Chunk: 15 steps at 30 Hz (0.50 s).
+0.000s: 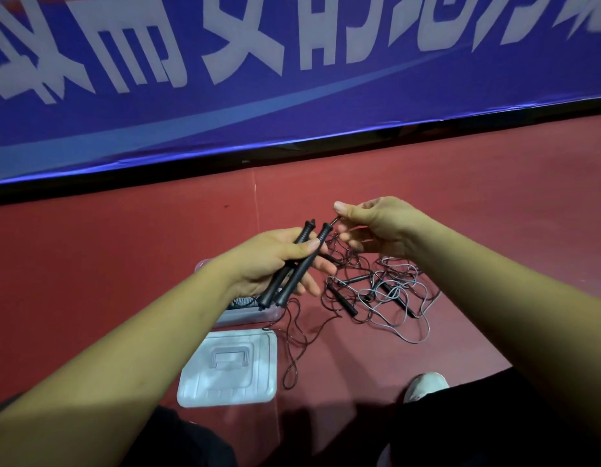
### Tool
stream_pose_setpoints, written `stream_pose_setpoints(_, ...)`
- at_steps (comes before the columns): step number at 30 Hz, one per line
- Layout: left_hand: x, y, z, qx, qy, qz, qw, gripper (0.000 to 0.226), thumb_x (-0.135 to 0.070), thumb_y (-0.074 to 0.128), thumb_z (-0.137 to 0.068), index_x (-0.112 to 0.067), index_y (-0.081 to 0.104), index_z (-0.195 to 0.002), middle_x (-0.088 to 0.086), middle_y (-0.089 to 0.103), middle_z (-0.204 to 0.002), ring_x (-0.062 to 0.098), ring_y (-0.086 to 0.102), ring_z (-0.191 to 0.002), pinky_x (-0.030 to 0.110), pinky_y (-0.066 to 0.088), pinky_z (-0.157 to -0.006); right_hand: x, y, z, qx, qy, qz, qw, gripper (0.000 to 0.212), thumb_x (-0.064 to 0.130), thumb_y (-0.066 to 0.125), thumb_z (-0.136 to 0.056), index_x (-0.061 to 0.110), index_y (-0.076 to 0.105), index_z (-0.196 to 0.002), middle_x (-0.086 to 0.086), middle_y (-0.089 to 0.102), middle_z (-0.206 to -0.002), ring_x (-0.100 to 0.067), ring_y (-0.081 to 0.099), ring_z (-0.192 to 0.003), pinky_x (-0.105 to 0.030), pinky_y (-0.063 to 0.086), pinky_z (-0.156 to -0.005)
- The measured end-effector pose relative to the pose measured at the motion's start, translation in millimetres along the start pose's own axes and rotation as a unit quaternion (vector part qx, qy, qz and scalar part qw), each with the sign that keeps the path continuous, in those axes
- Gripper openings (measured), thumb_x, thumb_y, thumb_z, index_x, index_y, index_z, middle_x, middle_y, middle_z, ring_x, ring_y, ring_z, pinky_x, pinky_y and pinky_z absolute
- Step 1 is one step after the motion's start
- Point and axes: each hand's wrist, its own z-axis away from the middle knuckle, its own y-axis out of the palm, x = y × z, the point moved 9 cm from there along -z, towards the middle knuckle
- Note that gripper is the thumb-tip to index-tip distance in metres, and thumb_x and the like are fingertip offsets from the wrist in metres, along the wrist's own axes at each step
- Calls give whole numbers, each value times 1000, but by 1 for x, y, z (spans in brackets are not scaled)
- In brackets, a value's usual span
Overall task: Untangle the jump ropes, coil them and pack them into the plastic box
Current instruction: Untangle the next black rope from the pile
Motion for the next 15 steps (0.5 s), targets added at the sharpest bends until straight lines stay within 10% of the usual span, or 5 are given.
stream_pose_setpoints(4, 3, 6, -3, 45, -3, 10, 999, 12, -14, 49, -99, -6, 53, -106, 7, 57, -76, 14, 48, -46, 21, 38, -44, 14, -11, -3, -51, -112, 174, 977, 70, 59, 79, -56, 13, 66, -106, -6, 70, -93, -16, 66, -77, -37, 57, -73)
stream_pose_setpoints(8, -1, 11, -2, 84, 7, 70, 994, 12, -8, 55, -95, -2, 53, -105, 4, 49, -72, 8, 39, -49, 19, 32, -48, 12, 20, 2, 107, -141, 150, 973, 47, 50, 63, -80, 17, 71, -113, -1, 71, -109, -10, 65, -103, -33, 51, -94)
stream_pose_setpoints(15, -3, 7, -1, 81, 15, 43, 996, 19, -6, 57, -93, 1, 58, -110, 7, 53, -77, 10, 44, -51, 19, 37, -49, 16, 27, 4, 161, -138, 102, 972, 57, 48, 76, -71, -6, 56, -76, -16, 50, -73, -16, 52, -63, -22, 43, -63)
